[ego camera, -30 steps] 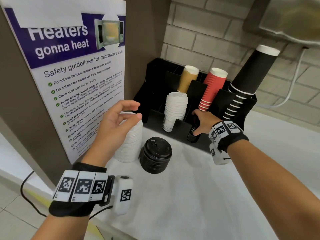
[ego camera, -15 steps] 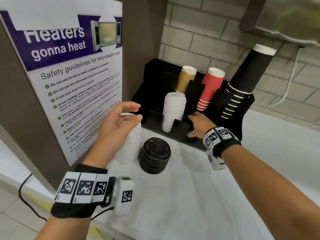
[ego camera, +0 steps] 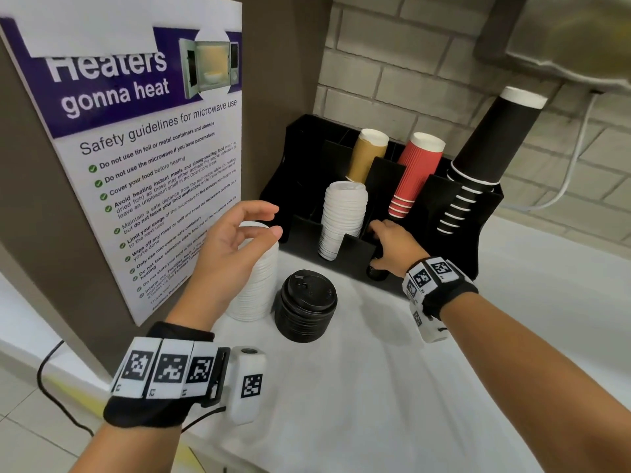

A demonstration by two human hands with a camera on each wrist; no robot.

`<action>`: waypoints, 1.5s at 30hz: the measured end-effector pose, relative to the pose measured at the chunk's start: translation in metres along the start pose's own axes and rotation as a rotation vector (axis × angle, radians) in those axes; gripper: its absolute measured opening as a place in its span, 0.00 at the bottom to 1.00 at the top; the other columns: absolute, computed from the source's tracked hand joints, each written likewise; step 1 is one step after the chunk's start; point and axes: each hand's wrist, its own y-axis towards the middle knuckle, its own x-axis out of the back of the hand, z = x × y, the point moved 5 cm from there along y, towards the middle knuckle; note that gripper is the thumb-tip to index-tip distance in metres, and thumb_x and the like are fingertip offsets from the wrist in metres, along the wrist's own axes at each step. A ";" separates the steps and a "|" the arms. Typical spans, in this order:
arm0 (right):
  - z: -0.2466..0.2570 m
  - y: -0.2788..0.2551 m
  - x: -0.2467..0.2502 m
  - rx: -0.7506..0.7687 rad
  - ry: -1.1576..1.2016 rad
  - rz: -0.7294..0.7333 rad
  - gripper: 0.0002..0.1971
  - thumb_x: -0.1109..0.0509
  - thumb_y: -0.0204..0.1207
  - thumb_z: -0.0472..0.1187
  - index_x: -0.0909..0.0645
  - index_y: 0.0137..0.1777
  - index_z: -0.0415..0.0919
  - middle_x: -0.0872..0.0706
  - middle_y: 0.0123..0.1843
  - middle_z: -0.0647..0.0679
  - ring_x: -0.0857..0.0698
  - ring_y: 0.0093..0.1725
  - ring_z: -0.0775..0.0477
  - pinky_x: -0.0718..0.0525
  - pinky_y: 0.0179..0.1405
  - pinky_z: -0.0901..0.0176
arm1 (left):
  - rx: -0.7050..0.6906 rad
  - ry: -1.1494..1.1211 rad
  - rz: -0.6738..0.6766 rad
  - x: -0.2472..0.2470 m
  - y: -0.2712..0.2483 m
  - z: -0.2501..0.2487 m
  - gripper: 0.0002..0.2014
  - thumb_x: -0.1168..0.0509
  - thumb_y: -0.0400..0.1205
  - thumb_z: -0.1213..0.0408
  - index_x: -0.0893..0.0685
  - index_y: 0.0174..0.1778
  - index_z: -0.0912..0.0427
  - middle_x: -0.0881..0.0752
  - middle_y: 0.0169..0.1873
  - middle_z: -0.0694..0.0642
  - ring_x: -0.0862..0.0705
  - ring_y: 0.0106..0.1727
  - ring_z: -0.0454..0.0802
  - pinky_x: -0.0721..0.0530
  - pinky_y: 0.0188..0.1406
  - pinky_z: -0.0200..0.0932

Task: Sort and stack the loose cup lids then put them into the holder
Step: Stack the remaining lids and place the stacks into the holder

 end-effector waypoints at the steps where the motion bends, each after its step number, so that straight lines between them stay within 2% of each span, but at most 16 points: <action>1: 0.000 -0.002 0.002 0.003 0.001 0.002 0.31 0.22 0.66 0.33 0.28 0.68 0.33 0.24 0.61 0.37 0.22 0.59 0.38 0.19 0.56 0.49 | -0.001 0.003 -0.002 0.000 0.000 0.000 0.11 0.28 0.80 0.67 0.14 0.52 0.45 0.14 0.53 0.42 0.16 0.47 0.40 0.19 0.70 0.56; 4: 0.008 -0.013 0.019 0.021 0.081 -0.176 0.29 0.23 0.66 0.31 0.26 0.68 0.33 0.24 0.61 0.37 0.23 0.60 0.38 0.20 0.57 0.50 | -0.004 0.016 -0.010 0.001 0.002 0.001 0.12 0.30 0.81 0.69 0.14 0.52 0.44 0.14 0.52 0.39 0.16 0.48 0.39 0.19 0.69 0.54; 6: 0.027 -0.029 0.033 0.092 0.244 -0.419 0.20 0.25 0.67 0.32 0.23 0.60 0.34 0.22 0.54 0.41 0.21 0.53 0.42 0.20 0.52 0.52 | -0.004 0.016 -0.007 0.002 0.002 0.002 0.12 0.30 0.81 0.68 0.14 0.53 0.43 0.14 0.52 0.38 0.16 0.49 0.40 0.18 0.67 0.52; 7: 0.040 -0.036 0.035 0.151 0.332 -0.449 0.18 0.25 0.68 0.34 0.22 0.57 0.36 0.22 0.51 0.44 0.22 0.50 0.46 0.21 0.49 0.55 | -0.007 0.014 -0.004 0.002 0.003 0.002 0.12 0.30 0.81 0.67 0.14 0.53 0.44 0.14 0.52 0.39 0.16 0.49 0.40 0.18 0.67 0.51; 8: 0.055 -0.041 0.031 0.217 0.408 -0.382 0.19 0.23 0.68 0.39 0.22 0.58 0.39 0.22 0.51 0.47 0.22 0.50 0.49 0.23 0.48 0.59 | -0.012 0.013 -0.001 0.002 0.003 0.001 0.12 0.30 0.81 0.67 0.14 0.54 0.44 0.14 0.53 0.39 0.16 0.49 0.41 0.17 0.66 0.50; 10: 0.084 -0.046 0.008 0.302 0.436 -0.040 0.30 0.20 0.67 0.52 0.24 0.68 0.48 0.22 0.59 0.47 0.25 0.59 0.50 0.26 0.57 0.64 | -0.022 0.009 -0.004 0.002 0.004 0.000 0.12 0.30 0.81 0.67 0.14 0.54 0.45 0.15 0.53 0.42 0.16 0.49 0.41 0.17 0.64 0.49; 12: 0.099 -0.049 -0.019 0.281 0.345 0.275 0.44 0.20 0.62 0.62 0.36 0.76 0.59 0.28 0.70 0.48 0.32 0.69 0.49 0.28 0.67 0.56 | -0.030 0.004 -0.003 0.003 0.005 0.000 0.11 0.30 0.81 0.67 0.15 0.56 0.47 0.15 0.54 0.43 0.16 0.48 0.41 0.17 0.64 0.50; 15: 0.107 -0.047 -0.039 0.214 0.293 0.381 0.50 0.19 0.60 0.61 0.44 0.79 0.63 0.32 0.73 0.46 0.34 0.73 0.44 0.26 0.68 0.48 | -0.023 0.003 0.003 0.005 0.004 0.000 0.11 0.29 0.79 0.63 0.14 0.57 0.48 0.14 0.54 0.43 0.15 0.49 0.41 0.16 0.65 0.52; 22: 0.109 -0.041 -0.045 0.187 0.316 0.362 0.47 0.18 0.62 0.52 0.42 0.78 0.58 0.29 0.69 0.44 0.30 0.69 0.42 0.22 0.64 0.48 | -0.016 -0.009 -0.001 0.008 0.004 0.001 0.12 0.30 0.75 0.58 0.14 0.54 0.45 0.14 0.52 0.41 0.15 0.49 0.40 0.16 0.64 0.53; 26: 0.100 -0.043 -0.017 0.199 0.489 0.198 0.43 0.17 0.62 0.51 0.36 0.75 0.57 0.25 0.65 0.49 0.24 0.65 0.48 0.21 0.66 0.53 | -0.034 -0.014 0.009 0.006 0.005 0.000 0.12 0.30 0.74 0.58 0.15 0.54 0.45 0.15 0.54 0.44 0.15 0.48 0.39 0.16 0.63 0.49; 29: 0.091 -0.054 0.011 0.175 0.841 0.047 0.37 0.17 0.63 0.47 0.30 0.71 0.60 0.20 0.60 0.52 0.17 0.57 0.52 0.14 0.46 0.60 | -0.034 -0.005 0.117 -0.005 0.003 0.000 0.20 0.26 0.71 0.56 0.18 0.59 0.40 0.17 0.60 0.43 0.14 0.54 0.38 0.19 0.59 0.39; 31: 0.093 -0.067 0.024 0.178 1.087 -0.005 0.34 0.18 0.64 0.47 0.28 0.69 0.61 0.18 0.56 0.48 0.15 0.48 0.53 0.16 0.37 0.62 | -0.003 -0.005 0.292 -0.019 -0.001 0.004 0.36 0.19 0.64 0.54 0.24 0.68 0.33 0.22 0.68 0.42 0.17 0.64 0.38 0.18 0.61 0.40; 33: 0.098 -0.079 0.031 0.206 1.197 -0.037 0.34 0.19 0.63 0.49 0.28 0.70 0.60 0.17 0.57 0.44 0.13 0.50 0.51 0.14 0.46 0.57 | 0.021 -0.046 0.440 -0.037 -0.007 0.008 0.46 0.17 0.59 0.53 0.31 0.72 0.27 0.27 0.73 0.42 0.20 0.71 0.42 0.18 0.66 0.46; 36: 0.101 -0.092 0.033 0.231 1.245 -0.046 0.35 0.20 0.64 0.49 0.28 0.72 0.57 0.16 0.63 0.40 0.15 0.62 0.45 0.19 0.67 0.42 | -0.029 -0.119 0.468 -0.051 -0.012 0.008 0.44 0.18 0.62 0.57 0.29 0.73 0.31 0.24 0.70 0.39 0.19 0.71 0.48 0.15 0.64 0.52; 41: 0.090 -0.105 0.036 0.191 1.259 -0.074 0.33 0.21 0.65 0.48 0.25 0.72 0.54 0.16 0.63 0.43 0.16 0.64 0.44 0.22 0.69 0.36 | -0.056 -0.159 0.487 -0.055 -0.013 0.010 0.41 0.18 0.64 0.60 0.25 0.73 0.39 0.22 0.69 0.41 0.19 0.69 0.50 0.13 0.58 0.51; 45: 0.088 -0.109 0.039 0.169 1.253 -0.101 0.35 0.18 0.64 0.39 0.25 0.72 0.50 0.16 0.62 0.42 0.15 0.62 0.44 0.19 0.67 0.38 | -0.078 -0.180 0.483 -0.062 -0.015 0.008 0.41 0.18 0.64 0.62 0.25 0.72 0.40 0.23 0.70 0.44 0.19 0.69 0.50 0.13 0.55 0.46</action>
